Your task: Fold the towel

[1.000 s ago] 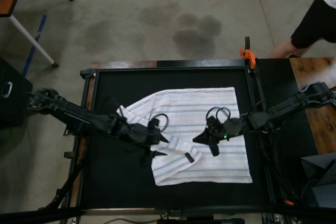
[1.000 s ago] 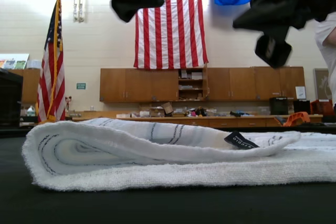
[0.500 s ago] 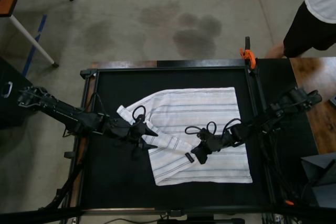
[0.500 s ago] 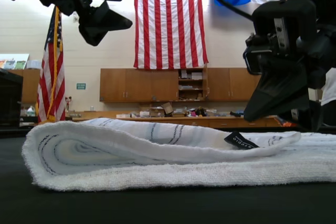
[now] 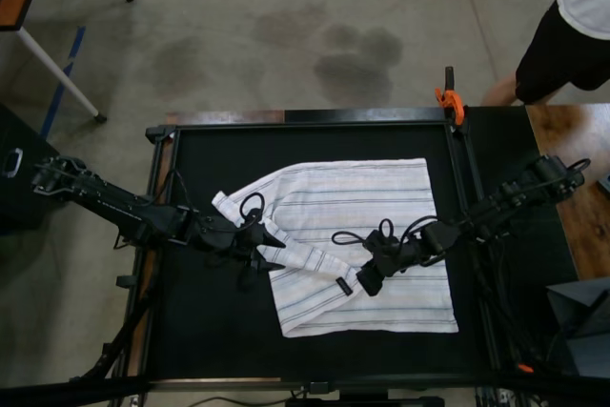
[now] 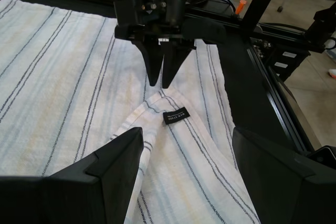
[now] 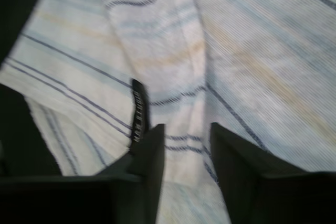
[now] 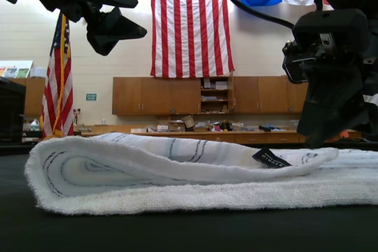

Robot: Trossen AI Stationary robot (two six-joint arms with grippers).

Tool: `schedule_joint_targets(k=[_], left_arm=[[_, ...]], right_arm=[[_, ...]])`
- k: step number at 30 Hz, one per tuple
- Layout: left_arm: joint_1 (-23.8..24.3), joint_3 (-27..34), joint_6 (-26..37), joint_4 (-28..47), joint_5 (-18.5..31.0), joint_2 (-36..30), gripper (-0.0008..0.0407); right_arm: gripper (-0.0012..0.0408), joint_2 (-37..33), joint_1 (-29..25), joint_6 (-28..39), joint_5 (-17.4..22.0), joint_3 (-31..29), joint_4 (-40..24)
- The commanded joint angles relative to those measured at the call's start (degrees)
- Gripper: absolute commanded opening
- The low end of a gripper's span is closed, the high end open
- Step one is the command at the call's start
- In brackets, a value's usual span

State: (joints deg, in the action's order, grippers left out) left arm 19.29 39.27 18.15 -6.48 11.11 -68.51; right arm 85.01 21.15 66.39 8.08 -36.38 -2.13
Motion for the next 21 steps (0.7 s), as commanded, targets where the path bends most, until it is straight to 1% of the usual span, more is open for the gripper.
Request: schedule_joint_targets(k=[1,3,6,11,17,21], left_arm=[[-0.02,-0.04,0.07,0.0,-0.09,-0.04,0.0236],[-0.02,-0.04,0.07,-0.04,-0.07,-0.07,0.0236],[-0.02,-0.04,0.07,-0.02,-0.07,-0.04,0.0236],[-0.02,-0.09,0.04,-0.02,0.09,-0.04,0.0236],[-0.02,-0.09,-0.13,-0.02,0.81,-0.07,0.0236],[-0.02,-0.09,-0.13,0.0,0.81,-0.07,0.0236]], right_arm=[[0.0172,0.39,0.15,0.04,-0.24,-0.66,-0.66],[0.0193,0.35,0.24,0.46,-0.66,-0.9,-0.61],[0.02,0.35,0.37,1.14,-1.09,-0.92,-1.2],[0.0186,0.35,0.98,2.86,-1.09,-0.39,-3.06],[0.0159,0.37,1.66,3.91,-1.07,-0.31,-3.02],[0.0156,0.37,2.01,5.11,-1.18,-0.17,-2.97]])
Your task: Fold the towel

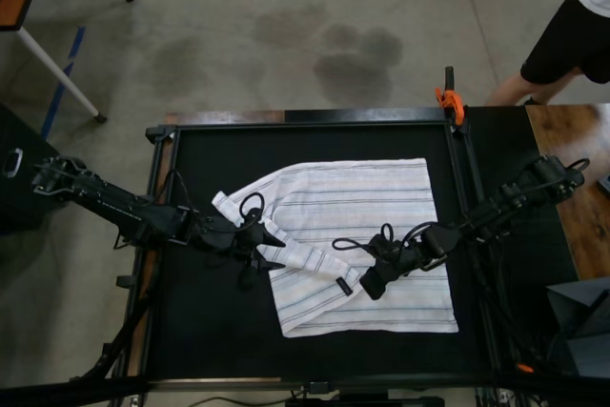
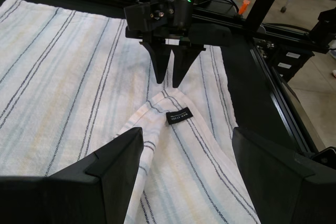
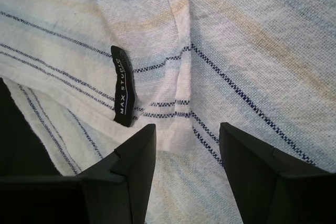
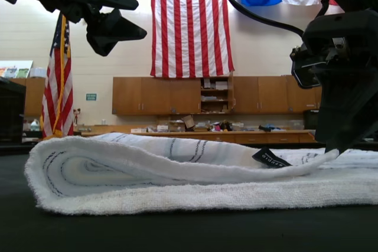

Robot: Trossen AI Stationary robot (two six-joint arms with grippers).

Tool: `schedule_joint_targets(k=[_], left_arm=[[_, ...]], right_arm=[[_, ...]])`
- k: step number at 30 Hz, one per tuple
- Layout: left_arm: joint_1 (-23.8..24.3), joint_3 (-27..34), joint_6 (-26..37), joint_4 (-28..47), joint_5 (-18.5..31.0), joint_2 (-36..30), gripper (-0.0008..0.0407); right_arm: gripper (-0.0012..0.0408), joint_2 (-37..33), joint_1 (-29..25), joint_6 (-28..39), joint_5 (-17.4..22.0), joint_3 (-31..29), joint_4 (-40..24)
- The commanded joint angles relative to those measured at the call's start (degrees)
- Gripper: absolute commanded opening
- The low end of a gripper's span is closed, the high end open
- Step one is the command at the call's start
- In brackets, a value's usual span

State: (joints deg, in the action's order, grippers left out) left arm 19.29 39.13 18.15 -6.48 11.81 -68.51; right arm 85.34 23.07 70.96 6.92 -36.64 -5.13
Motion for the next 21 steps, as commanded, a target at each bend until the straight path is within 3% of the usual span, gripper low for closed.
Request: schedule_joint_targets(k=[1,16,21], left_arm=[[-0.02,0.04,-0.13,0.0,0.11,-0.07,0.0236],[-0.02,-0.44,-0.13,0.02,0.33,-0.07,0.0236],[-0.02,-0.48,-0.11,0.02,0.35,-0.07,0.0236]], right_arm=[[0.0156,0.04,0.17,1.05,-0.15,0.11,0.09],[0.0155,5.55,0.15,2.12,-1.16,0.28,8.63],[0.0112,5.6,0.15,2.16,-1.11,0.28,8.55]])
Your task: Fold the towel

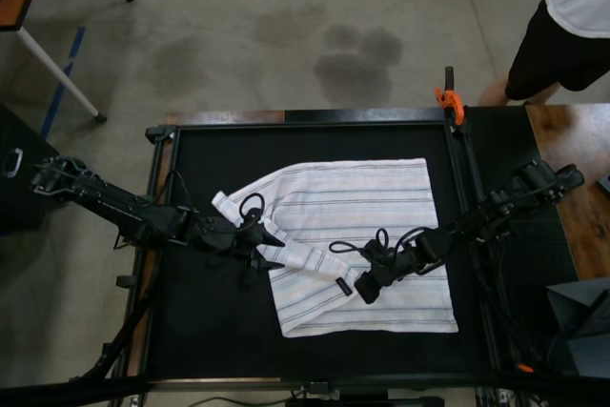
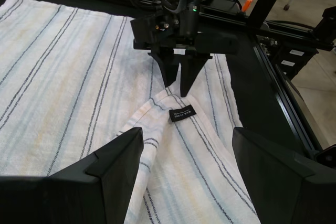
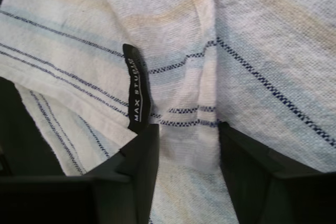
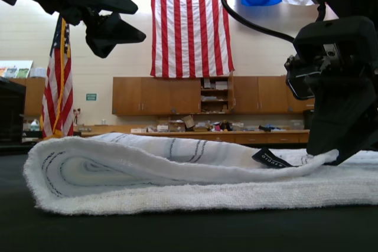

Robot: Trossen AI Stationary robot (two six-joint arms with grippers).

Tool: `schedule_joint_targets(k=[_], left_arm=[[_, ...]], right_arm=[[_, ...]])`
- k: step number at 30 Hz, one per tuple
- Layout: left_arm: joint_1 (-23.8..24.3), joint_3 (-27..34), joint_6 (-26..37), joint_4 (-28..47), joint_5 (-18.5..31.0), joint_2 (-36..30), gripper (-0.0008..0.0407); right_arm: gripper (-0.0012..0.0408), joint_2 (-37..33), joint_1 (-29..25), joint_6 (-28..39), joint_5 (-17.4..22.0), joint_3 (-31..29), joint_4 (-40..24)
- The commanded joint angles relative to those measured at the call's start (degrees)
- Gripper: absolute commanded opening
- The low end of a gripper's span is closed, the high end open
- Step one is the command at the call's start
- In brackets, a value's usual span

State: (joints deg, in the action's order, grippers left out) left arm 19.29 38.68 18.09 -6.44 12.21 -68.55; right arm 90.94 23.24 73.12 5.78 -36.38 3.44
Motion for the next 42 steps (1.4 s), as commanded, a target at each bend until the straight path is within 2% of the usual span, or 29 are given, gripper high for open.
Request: schedule_joint_targets(k=[1,6,11,14,17,21,25,26,30,33,35,38,42], left_arm=[[-0.02,-0.04,-0.04,-0.02,-0.04,0.0,0.0236],[-0.02,-0.11,0.2,0.52,-0.09,-0.02,0.0236],[-0.02,-0.2,0.2,0.61,-0.09,-0.02,0.0236],[-0.02,-0.26,0.2,0.85,-0.09,-0.02,0.0236],[-0.02,-0.68,0.44,0.9,-0.09,-0.02,0.0236],[0.0,-0.96,0.81,1.4,-0.11,-0.02,0.0236],[-0.02,-0.9,1.01,2.54,-0.09,-0.02,0.0236],[-0.02,-0.94,1.01,2.56,-0.11,-0.02,0.0236],[-0.02,-0.98,1.27,2.91,-0.11,-0.02,0.0236],[-0.02,-0.98,1.27,2.99,-0.11,-0.02,0.0236],[-0.02,-0.98,1.27,3.04,-0.11,-0.02,0.0236],[-0.02,-0.98,1.27,3.04,-0.11,-0.02,0.0236],[0.0,-0.98,1.27,3.06,-0.11,-0.02,0.0236]], right_arm=[[0.0096,0.0,-0.02,0.0,0.02,0.02,0.02],[-0.001,-0.15,0.0,-0.07,0.02,0.02,0.07],[0.0034,-1.29,0.0,1.07,0.04,0.02,0.02],[0.0024,-2.36,0.33,1.92,0.31,0.02,-0.22],[-0.0006,-3.61,0.98,2.54,0.52,0.02,-0.5],[0.002,-4.96,2.25,5.22,0.9,0.02,-1.18],[0.0006,-5.7,4.02,8.04,1.29,0.02,-2.34],[-0.0004,-5.92,4.59,8.68,1.79,0.02,-2.34],[0.0015,-6.78,7.08,11.76,4.09,0.02,-2.82],[0.0008,-7.91,8.94,14.67,6.6,0.02,-4.52],[-0.0005,-9.07,10.21,16.17,8.35,0.02,-6.23],[0.0011,-11.08,11.96,18.75,10.88,0.02,-9.64],[0.0,-14.43,14.25,22.91,13.05,0.02,-16.11]])
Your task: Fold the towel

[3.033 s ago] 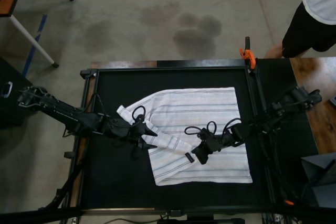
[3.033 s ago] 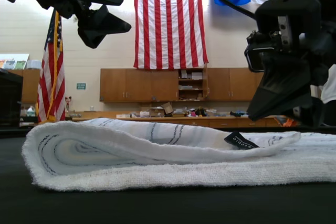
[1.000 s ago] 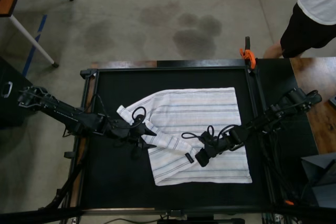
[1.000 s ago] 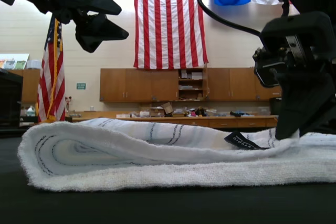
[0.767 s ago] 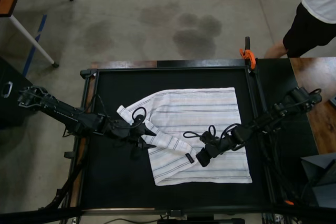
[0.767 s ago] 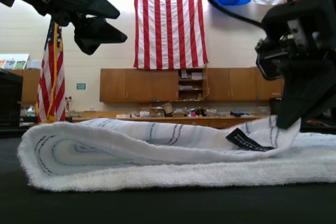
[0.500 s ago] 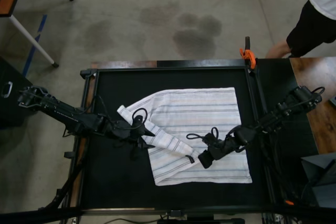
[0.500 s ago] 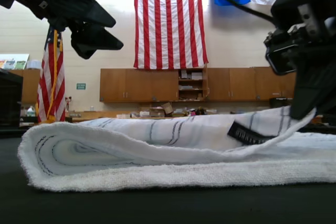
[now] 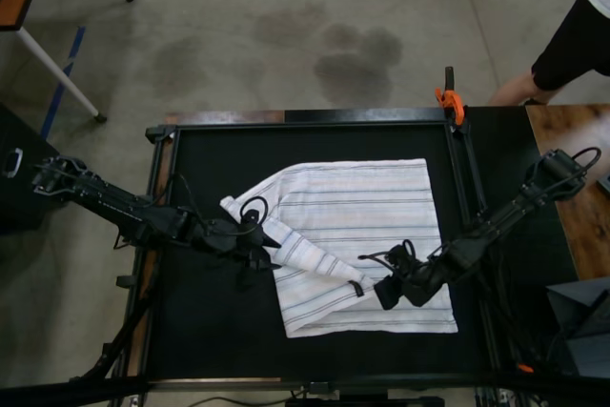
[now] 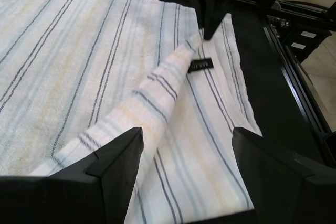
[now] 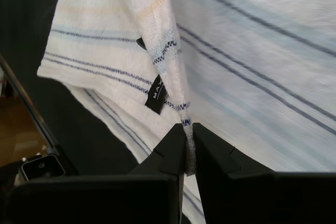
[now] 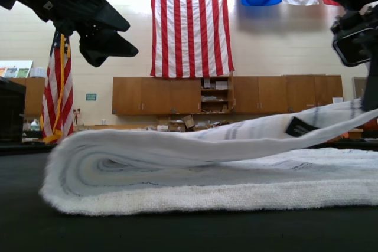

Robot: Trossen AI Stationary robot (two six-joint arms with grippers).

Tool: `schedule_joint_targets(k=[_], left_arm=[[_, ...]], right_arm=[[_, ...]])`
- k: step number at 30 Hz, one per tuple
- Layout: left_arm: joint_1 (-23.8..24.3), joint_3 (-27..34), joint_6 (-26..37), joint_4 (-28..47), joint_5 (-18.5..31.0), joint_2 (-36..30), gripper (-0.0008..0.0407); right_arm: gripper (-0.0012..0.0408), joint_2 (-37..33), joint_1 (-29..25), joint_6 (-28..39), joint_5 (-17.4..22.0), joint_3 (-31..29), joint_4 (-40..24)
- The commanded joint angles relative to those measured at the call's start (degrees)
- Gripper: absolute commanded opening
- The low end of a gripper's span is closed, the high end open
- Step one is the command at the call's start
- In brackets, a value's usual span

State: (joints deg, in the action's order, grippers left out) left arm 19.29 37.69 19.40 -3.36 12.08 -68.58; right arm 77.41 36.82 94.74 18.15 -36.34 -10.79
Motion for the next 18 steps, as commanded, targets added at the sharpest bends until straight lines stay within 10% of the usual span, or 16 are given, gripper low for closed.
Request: schedule_joint_targets(k=[1,18], left_arm=[[0.0,0.0,-0.04,-0.02,0.02,0.0,0.0236],[-0.02,0.0,-0.07,0.37,0.02,0.0,0.0236]], right_arm=[[-0.0005,-1.64,1.27,2.36,1.03,-0.02,-3.52],[0.0,-3.02,12.5,21.57,0.98,-0.02,-10.45]])
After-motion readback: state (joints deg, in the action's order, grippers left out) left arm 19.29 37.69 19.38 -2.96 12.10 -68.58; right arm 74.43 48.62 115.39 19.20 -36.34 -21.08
